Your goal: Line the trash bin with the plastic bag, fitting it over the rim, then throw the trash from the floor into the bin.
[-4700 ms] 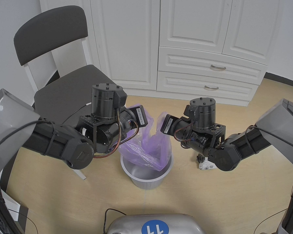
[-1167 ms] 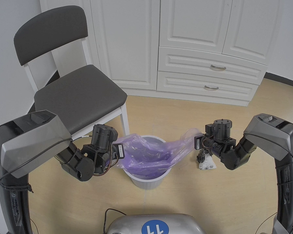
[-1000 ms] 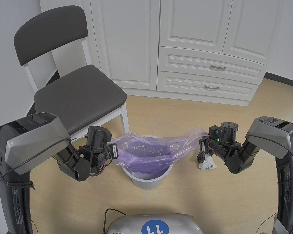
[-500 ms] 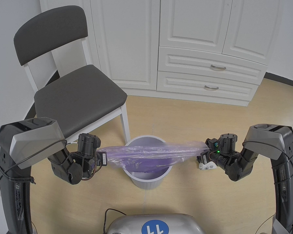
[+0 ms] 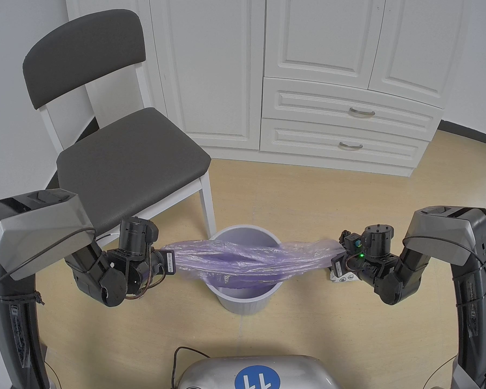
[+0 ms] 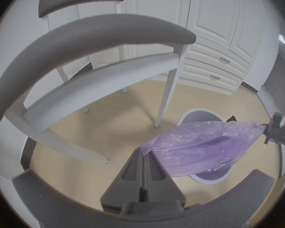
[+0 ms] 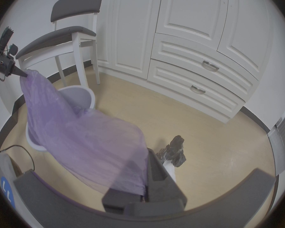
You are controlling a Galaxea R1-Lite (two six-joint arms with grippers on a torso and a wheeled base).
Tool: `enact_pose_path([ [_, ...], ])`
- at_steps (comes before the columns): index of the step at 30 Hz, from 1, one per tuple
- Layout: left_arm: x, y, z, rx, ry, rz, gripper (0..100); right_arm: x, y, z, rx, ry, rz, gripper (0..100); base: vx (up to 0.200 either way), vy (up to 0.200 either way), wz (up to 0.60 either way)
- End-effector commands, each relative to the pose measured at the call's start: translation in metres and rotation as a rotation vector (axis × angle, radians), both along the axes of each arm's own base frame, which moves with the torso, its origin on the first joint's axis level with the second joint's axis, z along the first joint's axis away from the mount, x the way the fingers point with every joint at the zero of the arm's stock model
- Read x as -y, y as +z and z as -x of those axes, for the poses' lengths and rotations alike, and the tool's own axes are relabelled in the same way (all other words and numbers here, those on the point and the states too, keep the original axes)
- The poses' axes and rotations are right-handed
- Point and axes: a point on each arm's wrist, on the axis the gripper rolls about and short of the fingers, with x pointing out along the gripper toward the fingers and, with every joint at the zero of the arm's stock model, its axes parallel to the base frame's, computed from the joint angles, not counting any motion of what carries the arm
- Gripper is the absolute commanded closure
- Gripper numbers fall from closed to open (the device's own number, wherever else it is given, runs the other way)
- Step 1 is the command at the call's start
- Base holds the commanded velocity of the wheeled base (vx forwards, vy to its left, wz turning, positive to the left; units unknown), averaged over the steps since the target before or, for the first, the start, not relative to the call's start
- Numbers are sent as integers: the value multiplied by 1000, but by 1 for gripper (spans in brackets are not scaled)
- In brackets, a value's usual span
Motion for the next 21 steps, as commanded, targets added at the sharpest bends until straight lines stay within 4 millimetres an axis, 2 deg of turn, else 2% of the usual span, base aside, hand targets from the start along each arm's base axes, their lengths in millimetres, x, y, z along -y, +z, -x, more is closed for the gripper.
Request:
enact_pose_path([
  [1,2,20,0,73,3,43,100,-15,-9,-15,34,-28,-36,100,0,0,0],
  [5,20,21,2,124,-21,102,100,-37,-10,-27,75,-89,-138,100,0,0,0],
  [8,32,16,4,131,-44,123,100,-46,-7,-34,98,-97,-197,100,0,0,0],
  [11,47,1,1,138,-40,127,100,-59,-12,-44,126,-116,-265,100,0,0,0],
  [17,60,-28,-13,189,23,103,100,-81,-26,-68,204,-182,-369,100,0,0,0],
  [21,67,-40,-10,169,7,95,100,-91,-31,-72,218,-185,-434,100,0,0,0],
])
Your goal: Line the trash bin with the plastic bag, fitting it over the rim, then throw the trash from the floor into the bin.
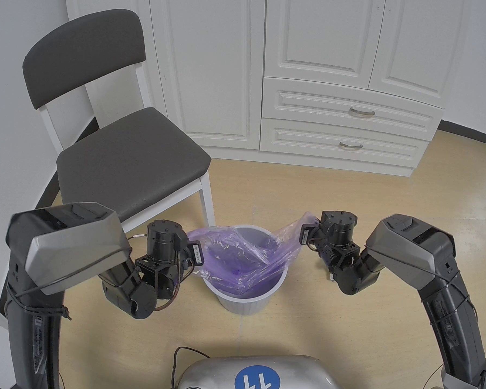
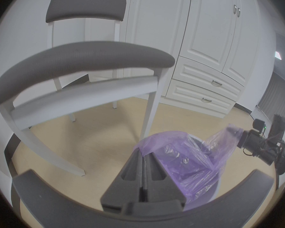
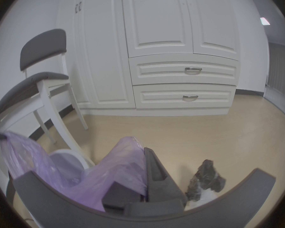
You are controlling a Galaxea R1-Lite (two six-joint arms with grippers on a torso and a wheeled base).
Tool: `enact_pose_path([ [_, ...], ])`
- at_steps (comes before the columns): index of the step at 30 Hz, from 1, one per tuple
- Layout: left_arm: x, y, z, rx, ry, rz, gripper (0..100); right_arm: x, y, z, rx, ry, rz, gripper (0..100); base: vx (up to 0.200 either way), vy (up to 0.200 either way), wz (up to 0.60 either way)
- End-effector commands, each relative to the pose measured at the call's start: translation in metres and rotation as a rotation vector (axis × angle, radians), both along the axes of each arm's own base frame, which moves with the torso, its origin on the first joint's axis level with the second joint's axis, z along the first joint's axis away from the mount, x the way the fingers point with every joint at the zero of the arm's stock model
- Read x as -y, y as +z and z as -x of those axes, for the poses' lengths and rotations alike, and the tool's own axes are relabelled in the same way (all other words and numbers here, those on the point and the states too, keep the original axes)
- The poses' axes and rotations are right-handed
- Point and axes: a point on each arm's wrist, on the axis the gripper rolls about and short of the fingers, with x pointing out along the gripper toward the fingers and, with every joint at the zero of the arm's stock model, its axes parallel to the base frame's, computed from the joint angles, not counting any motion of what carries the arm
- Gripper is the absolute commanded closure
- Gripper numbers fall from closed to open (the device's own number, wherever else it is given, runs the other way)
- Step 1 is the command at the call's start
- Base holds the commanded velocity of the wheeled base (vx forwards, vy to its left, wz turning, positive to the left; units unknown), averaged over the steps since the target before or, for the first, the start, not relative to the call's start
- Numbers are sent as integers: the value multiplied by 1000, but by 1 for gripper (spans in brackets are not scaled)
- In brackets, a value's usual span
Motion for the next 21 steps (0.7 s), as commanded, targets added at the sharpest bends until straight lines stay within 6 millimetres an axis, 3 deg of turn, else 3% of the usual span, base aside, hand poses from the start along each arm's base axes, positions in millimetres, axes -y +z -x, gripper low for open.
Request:
enact_pose_path([
  [1,18,-43,1,-51,-20,-32,100,-21,-35,-6,-4,3,-66,100,0,0,0],
  [6,30,-62,9,-70,-53,-42,100,-28,-43,-1,-21,23,-98,100,0,0,0],
  [11,30,-64,11,-72,-57,-45,100,-28,-43,-1,-25,21,-106,100,0,0,0],
  [17,4,-21,14,-44,-22,-41,100,-8,2,22,-68,60,-51,100,0,0,0],
  [21,-16,0,24,-83,-64,-84,100,21,20,42,-114,112,57,100,0,0,0],
])
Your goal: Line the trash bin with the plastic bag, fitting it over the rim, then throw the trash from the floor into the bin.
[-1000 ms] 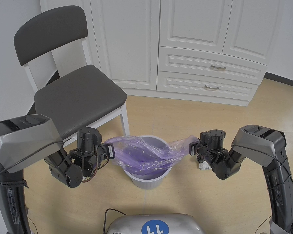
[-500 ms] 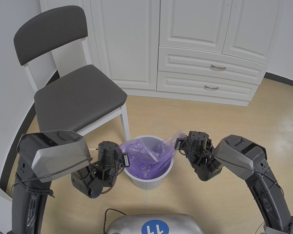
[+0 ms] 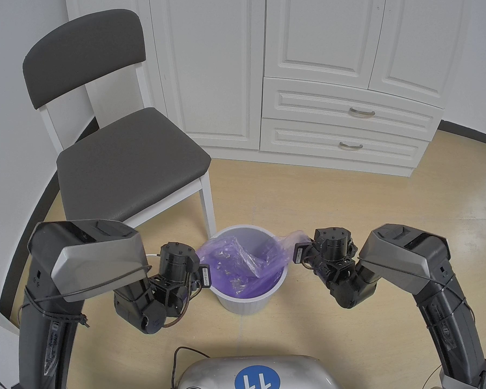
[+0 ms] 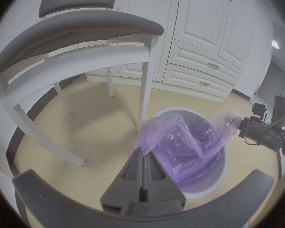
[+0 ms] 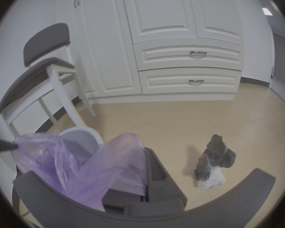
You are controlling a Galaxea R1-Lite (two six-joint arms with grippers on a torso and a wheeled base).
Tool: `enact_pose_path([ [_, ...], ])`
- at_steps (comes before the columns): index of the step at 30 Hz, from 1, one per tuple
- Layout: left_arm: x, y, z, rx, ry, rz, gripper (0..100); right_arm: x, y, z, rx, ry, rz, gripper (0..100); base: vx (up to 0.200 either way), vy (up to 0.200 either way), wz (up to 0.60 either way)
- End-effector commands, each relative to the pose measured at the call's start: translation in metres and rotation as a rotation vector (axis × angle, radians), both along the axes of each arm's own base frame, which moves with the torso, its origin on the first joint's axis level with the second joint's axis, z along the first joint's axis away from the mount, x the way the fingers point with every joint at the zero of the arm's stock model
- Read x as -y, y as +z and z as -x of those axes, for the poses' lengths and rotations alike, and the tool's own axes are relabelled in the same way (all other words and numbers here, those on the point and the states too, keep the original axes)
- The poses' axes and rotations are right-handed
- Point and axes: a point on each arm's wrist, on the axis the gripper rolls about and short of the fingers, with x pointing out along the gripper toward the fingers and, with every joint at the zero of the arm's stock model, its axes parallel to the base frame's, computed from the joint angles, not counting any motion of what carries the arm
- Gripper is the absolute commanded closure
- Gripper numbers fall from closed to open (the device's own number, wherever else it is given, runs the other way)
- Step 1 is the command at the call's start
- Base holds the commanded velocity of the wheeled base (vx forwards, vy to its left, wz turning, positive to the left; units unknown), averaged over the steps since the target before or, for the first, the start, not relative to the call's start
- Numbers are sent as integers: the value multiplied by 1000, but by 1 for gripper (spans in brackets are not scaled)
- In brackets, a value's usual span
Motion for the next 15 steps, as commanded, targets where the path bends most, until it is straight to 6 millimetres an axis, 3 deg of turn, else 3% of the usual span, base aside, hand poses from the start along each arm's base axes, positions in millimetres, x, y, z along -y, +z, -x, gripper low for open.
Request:
enact_pose_path([
  [1,-34,45,15,-21,-31,-26,100,39,51,26,-19,65,118,100,0,0,0],
  [2,-34,45,15,-21,-31,-26,100,39,51,26,-19,65,118,100,0,0,0],
  [4,-45,50,27,-93,-89,-63,100,64,45,38,-70,108,251,100,0,0,0],
  [6,-49,51,32,-131,-109,-85,100,75,37,45,-103,130,322,100,0,0,0],
  [11,-56,37,47,-247,-174,-175,100,82,21,66,-182,194,448,100,0,0,0],
  [15,-67,32,52,-277,-216,-224,100,91,18,71,-219,211,513,100,0,0,0],
])
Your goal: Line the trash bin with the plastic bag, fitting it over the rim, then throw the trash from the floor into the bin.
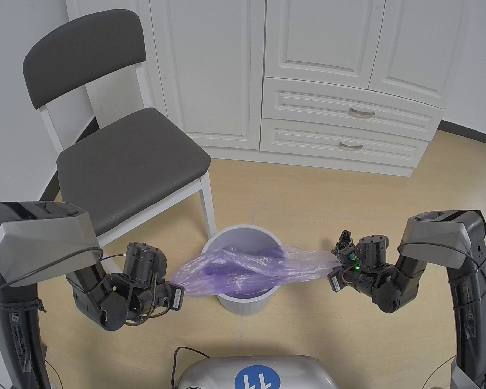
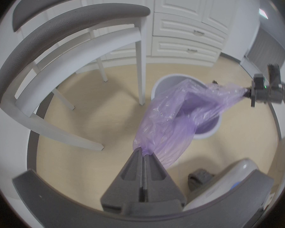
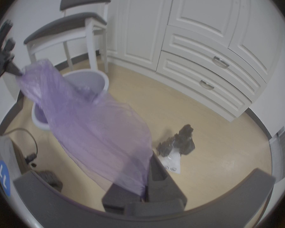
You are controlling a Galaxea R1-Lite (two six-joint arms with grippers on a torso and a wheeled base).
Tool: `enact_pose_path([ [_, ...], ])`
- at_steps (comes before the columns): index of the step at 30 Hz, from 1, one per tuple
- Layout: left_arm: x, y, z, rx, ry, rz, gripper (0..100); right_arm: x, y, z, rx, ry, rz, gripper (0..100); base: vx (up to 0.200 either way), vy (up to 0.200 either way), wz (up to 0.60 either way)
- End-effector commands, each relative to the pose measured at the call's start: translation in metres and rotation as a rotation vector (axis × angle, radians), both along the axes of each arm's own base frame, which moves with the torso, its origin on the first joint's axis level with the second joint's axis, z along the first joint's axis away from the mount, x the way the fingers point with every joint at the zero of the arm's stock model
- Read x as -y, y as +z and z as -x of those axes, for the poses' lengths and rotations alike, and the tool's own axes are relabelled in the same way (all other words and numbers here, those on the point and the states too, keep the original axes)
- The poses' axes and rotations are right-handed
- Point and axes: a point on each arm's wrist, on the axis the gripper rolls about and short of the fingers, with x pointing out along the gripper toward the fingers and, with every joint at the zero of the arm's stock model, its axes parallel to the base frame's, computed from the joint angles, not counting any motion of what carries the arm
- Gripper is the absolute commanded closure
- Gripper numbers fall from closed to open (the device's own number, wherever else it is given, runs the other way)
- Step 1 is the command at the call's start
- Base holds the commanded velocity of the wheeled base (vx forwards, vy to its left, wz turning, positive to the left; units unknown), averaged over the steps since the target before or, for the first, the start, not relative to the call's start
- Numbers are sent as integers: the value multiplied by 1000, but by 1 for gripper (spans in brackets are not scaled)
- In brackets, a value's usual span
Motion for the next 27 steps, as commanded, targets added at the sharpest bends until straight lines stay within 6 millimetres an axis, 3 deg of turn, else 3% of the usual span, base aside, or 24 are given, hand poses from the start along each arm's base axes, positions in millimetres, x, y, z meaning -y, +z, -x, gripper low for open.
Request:
enact_pose_path([
  [1,-16,4,9,-33,-16,-25,100,16,6,10,-37,-4,45,100,0,0,0],
  [18,-30,-32,12,-146,-72,-93,100,20,-5,36,-151,111,123,100,0,0,0],
  [27,-33,-32,12,-147,-68,-92,100,25,3,43,-186,164,153,100,0,0,0],
])
